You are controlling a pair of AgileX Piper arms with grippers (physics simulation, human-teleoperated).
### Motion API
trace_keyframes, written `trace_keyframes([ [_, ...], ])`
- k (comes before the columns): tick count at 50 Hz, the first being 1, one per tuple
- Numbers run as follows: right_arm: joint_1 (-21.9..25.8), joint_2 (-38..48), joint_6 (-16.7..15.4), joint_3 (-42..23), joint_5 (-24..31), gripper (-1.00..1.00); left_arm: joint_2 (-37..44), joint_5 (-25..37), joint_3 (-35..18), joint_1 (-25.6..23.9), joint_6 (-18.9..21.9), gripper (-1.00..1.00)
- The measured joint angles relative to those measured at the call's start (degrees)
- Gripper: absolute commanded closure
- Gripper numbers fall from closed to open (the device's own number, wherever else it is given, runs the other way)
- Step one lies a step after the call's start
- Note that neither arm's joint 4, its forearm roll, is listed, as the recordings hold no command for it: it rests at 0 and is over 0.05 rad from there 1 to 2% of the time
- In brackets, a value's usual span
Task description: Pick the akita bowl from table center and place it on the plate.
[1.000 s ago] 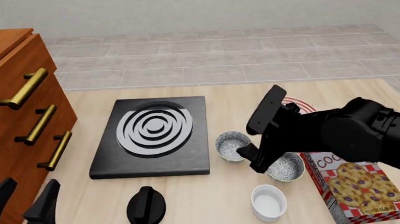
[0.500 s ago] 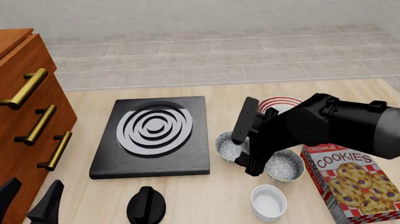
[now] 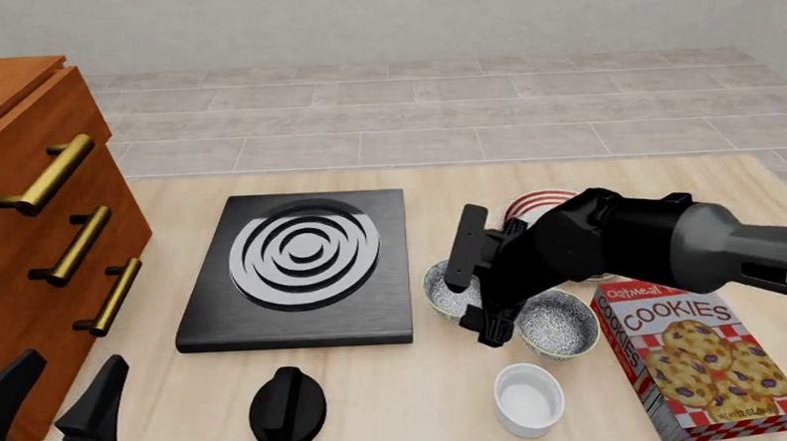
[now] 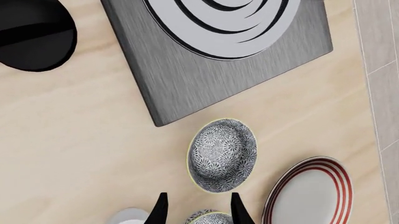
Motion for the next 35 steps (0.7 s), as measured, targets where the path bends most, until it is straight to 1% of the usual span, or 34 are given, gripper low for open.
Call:
trace_keyframes([
  [8,0.5,2.4,0.0,-1.1,-0.5,-1.00,0.7,-0.6,0.0,-0.2,0.1,-1.00],
  [20,1.7,6.0,0.6,-3.2,-1.1,-1.00,0.1,0.2,0.0,-0.5,0.0,-1.00],
  [35,1.2,9.5,0.3,-3.8,-2.8,-1.00,-0.4,0.9,0.0,-0.8,0.3,-1.00],
])
